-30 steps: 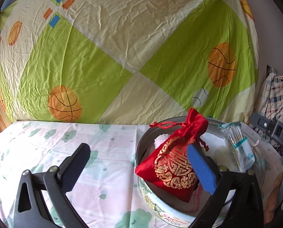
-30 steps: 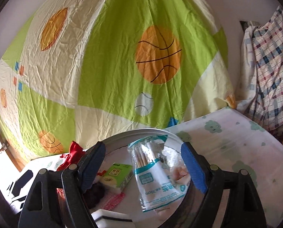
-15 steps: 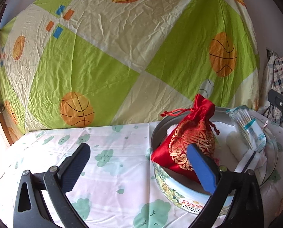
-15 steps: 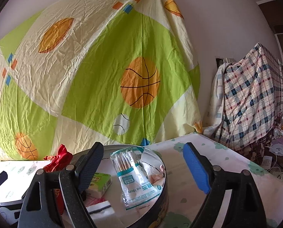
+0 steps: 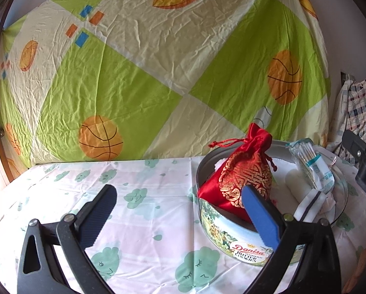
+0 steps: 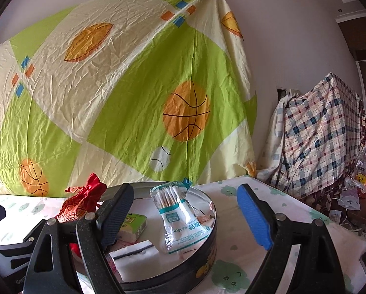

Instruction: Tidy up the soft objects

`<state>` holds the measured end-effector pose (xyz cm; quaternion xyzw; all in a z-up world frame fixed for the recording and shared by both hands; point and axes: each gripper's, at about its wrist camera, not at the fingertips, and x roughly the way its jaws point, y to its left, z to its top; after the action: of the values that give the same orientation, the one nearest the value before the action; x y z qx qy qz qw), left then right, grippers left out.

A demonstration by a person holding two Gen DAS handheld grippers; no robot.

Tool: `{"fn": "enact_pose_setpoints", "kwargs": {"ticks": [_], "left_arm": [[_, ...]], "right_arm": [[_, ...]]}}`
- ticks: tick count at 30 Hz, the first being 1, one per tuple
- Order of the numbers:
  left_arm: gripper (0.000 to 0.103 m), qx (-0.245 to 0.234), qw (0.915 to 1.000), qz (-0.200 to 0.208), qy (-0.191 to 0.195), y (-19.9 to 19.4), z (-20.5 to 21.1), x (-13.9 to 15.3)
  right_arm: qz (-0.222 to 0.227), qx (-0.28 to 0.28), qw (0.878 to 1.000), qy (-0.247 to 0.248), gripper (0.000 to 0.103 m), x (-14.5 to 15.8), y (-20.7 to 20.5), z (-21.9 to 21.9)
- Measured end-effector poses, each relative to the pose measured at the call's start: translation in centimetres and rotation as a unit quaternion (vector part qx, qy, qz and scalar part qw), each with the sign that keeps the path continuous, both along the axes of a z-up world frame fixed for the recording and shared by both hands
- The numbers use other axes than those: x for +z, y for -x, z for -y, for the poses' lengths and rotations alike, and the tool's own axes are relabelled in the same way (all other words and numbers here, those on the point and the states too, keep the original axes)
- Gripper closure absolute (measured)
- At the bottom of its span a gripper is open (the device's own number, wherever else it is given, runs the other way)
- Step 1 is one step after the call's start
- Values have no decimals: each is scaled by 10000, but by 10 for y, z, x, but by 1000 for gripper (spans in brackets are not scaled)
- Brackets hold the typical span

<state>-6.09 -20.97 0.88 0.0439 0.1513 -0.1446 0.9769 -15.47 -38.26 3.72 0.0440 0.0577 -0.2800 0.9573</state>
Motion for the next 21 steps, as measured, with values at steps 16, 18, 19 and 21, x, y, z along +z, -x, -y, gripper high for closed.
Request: {"fn": "enact_pose_setpoints", "kwargs": {"ticks": [16,18,19,21], "left_arm": [[0,-43,9999,-10,146,14,-13,0],[0,-34,9999,8,148,16,-15,0],[0,-32,9999,18,154,17,-16,0],[0,-33,9998,31,169,18,-18,0]], "right_arm": [[513,-153,9969,576,5,5,40,-41],[457,-109,9970,619,5,5,40,-46],[493,-164,9961,714,5,5,42,-50],[596,-233,9945,834,4,5,47,-55]]}}
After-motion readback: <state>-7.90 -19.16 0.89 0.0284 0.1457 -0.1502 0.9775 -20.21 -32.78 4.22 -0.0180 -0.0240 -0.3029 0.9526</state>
